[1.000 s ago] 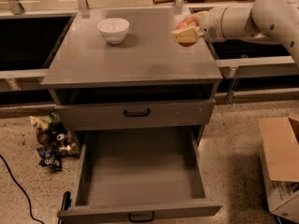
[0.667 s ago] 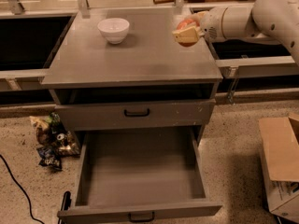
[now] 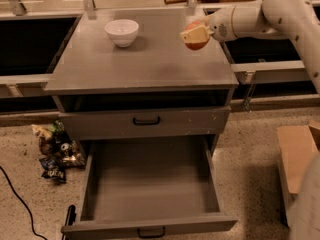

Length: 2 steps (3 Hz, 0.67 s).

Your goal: Pick apple from middle drawer and place on counter

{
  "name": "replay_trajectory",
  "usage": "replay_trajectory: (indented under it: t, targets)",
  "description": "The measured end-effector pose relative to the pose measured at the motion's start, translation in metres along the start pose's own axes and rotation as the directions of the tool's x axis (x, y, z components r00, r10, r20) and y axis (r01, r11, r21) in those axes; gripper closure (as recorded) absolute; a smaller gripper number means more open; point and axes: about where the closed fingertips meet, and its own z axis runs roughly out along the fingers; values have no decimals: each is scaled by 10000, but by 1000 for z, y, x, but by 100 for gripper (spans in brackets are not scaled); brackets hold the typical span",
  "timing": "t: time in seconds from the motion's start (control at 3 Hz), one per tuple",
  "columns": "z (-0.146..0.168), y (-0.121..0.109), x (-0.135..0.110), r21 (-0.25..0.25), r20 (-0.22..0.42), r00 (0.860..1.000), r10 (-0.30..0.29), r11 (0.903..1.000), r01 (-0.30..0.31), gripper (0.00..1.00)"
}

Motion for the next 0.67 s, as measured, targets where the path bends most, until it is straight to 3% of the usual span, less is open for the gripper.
replay_trajectory:
  t: [0.67]
  targets:
    - [19, -9, 7, -376, -1315, 9879, 818, 9955, -874, 100]
